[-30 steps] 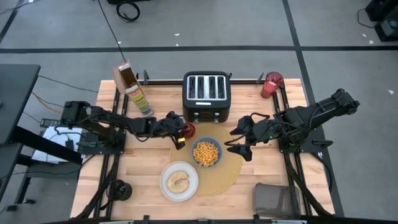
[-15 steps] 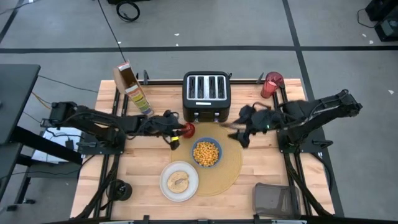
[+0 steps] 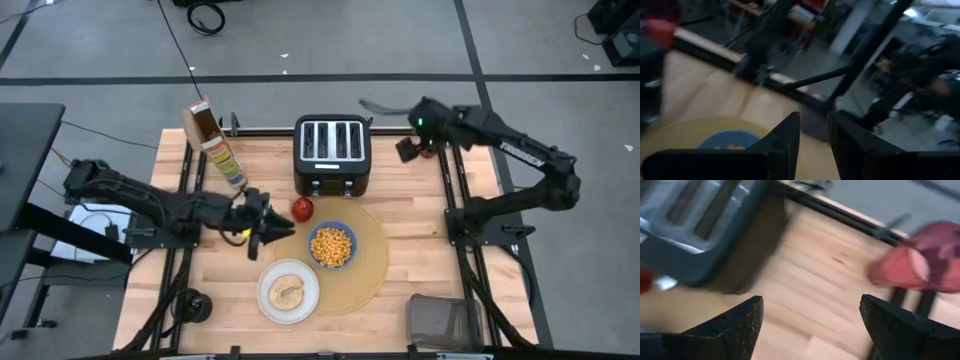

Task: Arrange a breakfast setting
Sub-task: Put the cup on the placemat to the top right of the bowl

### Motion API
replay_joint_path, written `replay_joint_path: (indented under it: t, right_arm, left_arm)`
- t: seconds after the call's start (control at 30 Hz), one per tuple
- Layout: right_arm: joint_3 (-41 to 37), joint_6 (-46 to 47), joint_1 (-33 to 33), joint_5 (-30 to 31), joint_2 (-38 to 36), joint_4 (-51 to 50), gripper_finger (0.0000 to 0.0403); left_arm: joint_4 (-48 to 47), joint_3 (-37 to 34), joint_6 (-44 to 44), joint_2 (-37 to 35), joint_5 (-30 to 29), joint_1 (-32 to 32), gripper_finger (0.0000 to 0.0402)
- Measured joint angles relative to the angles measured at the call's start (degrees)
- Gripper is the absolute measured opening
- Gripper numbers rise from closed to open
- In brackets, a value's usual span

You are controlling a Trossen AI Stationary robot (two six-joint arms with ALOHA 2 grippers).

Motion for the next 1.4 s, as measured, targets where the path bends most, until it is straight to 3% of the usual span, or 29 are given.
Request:
replay_joint_path:
  t: [0.2,0.43,0.63,0.87,1.23,1.4]
  right_arm:
    - [0.0,-11.2,-15.6,-1.1,6.1,0.6,0.0309]
    - [0.0,-17.8,-26.3,-0.8,17.1,2.3,0.0282]
    - [2.7,-19.1,-28.1,-0.7,23.8,2.8,0.0241]
    - [3.2,-18.8,-30.2,-3.5,28.1,2.4,0.0172]
    - [3.2,-20.0,-30.2,-4.6,28.1,1.7,0.0020]
    - [3.2,-20.6,-29.2,-3.9,27.0,-0.4,0.0014]
  left_arm:
    - [5.3,0.0,0.0,0.2,-2.0,-4.3,0.0108]
    - [5.7,0.0,0.0,0.2,-9.4,-5.9,0.0108]
    - [5.5,0.0,1.4,0.2,-13.9,-5.3,0.0108]
    - [5.0,0.0,1.9,0.2,-14.3,-3.8,0.0108]
    - [4.7,0.0,0.2,0.2,-14.2,-4.0,0.0107]
    - [4.8,0.0,-1.0,-0.2,-13.0,-5.8,0.0107]
